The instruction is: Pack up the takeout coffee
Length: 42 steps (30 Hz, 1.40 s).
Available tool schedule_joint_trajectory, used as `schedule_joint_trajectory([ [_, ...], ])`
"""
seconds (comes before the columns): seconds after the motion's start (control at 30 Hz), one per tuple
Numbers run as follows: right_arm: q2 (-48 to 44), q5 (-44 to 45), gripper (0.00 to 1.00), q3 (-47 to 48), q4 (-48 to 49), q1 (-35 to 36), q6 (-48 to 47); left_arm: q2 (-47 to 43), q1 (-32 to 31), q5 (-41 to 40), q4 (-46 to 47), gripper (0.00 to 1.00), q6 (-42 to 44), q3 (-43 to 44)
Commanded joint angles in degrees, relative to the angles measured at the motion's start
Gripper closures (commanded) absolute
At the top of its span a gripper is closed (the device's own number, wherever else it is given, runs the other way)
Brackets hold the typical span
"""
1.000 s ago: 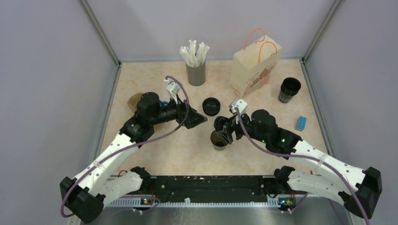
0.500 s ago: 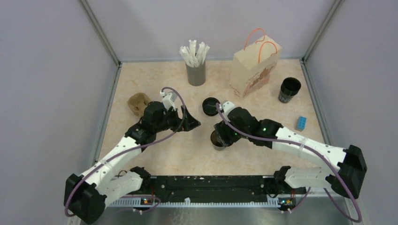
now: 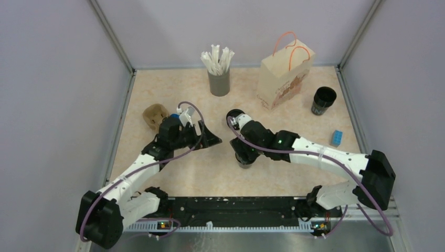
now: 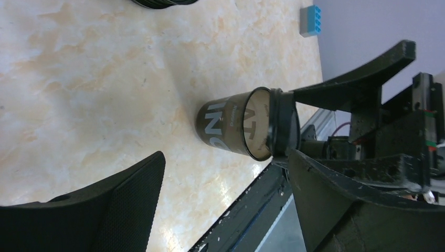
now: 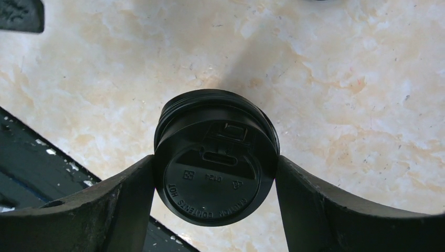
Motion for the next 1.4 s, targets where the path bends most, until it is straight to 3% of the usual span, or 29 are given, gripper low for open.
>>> schedule_joint_trajectory([
  [0.0, 2.03, 3.75, 0.24, 3.55, -0.67, 0.89, 0.27, 2.59, 0.2, 7.42, 6.91, 0.11, 0.32, -0.13],
  [0.2, 2.94, 4.24, 0.23, 3.73, -0.31, 0.91, 0.16, 7.01, 0.11, 11.69, 9.81, 0.15, -0.81, -0.41],
  [0.97, 3.1, 3.07, 0.16, 3.83, -0.56, 0.89, -0.08, 9.82, 0.11, 12.35, 13.71, 0.19, -1.79, -2.35],
  [1.37, 2.96, 1.2, 0.18, 4.3, -0.64, 0.95, -0.39, 13.24, -1.72, 13.2, 18.05, 0.23, -3.7, -3.44],
])
